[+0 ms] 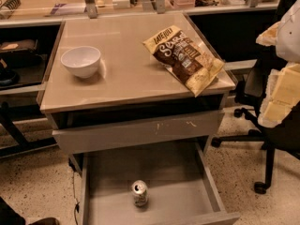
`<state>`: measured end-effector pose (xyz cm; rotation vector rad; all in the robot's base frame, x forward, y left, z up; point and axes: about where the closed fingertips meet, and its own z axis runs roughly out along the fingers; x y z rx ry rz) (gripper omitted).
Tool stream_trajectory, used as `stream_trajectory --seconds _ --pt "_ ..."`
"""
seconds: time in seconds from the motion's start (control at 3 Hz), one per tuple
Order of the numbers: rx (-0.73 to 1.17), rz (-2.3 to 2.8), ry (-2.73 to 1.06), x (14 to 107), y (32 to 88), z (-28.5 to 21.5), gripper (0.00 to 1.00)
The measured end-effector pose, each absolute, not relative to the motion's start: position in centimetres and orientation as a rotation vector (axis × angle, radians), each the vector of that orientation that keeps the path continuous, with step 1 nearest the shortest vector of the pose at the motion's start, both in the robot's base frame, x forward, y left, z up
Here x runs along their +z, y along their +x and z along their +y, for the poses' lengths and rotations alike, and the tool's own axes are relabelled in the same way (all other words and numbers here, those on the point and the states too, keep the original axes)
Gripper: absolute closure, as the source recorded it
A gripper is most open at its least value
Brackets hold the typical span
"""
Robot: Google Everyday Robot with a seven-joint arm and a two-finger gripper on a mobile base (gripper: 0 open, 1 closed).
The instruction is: Pick 7up can from middle drawer and place on counter
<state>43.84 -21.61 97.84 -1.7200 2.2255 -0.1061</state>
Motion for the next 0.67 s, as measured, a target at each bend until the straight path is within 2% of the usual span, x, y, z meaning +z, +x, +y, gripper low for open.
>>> stream_trajectory --seconds 0.67 --pt "-0.037 2.196 -1.728 94.9 43.2 -20.1 0.0"
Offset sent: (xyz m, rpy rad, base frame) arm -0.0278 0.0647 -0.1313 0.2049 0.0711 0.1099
